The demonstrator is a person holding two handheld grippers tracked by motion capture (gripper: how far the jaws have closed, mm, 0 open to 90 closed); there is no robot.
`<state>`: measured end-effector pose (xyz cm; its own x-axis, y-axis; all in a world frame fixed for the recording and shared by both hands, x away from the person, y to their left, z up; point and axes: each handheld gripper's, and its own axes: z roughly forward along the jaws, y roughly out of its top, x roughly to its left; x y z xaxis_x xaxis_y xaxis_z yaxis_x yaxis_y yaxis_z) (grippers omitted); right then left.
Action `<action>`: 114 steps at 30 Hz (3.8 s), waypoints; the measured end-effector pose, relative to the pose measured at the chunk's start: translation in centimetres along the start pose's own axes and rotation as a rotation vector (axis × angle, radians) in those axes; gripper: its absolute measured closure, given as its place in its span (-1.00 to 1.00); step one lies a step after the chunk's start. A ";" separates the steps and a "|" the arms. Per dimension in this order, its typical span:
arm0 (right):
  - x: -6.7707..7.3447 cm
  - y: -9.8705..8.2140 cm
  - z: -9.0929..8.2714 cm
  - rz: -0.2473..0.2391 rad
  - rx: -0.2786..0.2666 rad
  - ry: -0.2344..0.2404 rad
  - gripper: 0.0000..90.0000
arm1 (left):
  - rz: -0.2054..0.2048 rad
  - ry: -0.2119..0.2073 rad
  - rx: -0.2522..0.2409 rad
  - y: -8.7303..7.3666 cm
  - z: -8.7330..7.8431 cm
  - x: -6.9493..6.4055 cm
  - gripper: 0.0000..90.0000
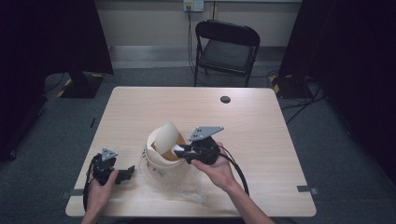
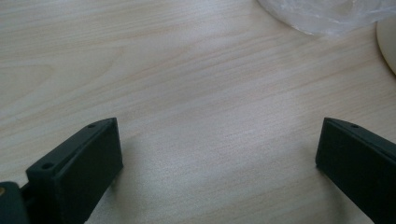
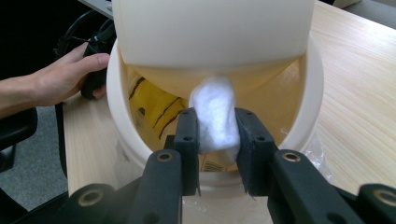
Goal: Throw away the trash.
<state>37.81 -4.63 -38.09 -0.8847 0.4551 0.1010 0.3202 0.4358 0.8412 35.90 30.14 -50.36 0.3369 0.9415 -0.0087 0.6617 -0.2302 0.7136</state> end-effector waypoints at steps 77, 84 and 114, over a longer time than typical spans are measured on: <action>-0.5 2.3 3.4 -0.014 0.081 -0.017 0.27 | 0.000 0.001 0.000 0.0 0.0 0.0 -1.00; -0.6 2.3 2.9 0.000 0.059 -0.010 0.36 | 0.000 0.000 0.000 0.0 0.0 0.0 -1.00; -2.5 1.3 -1.0 0.075 -0.029 -0.093 0.16 | 0.000 0.001 0.000 0.0 0.0 0.0 -1.00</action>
<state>40.13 -6.02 -36.67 -0.8230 0.5562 0.1154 0.3728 0.3757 0.8485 35.90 30.14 -50.36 0.3364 0.9417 -0.0083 0.6616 -0.2300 0.7137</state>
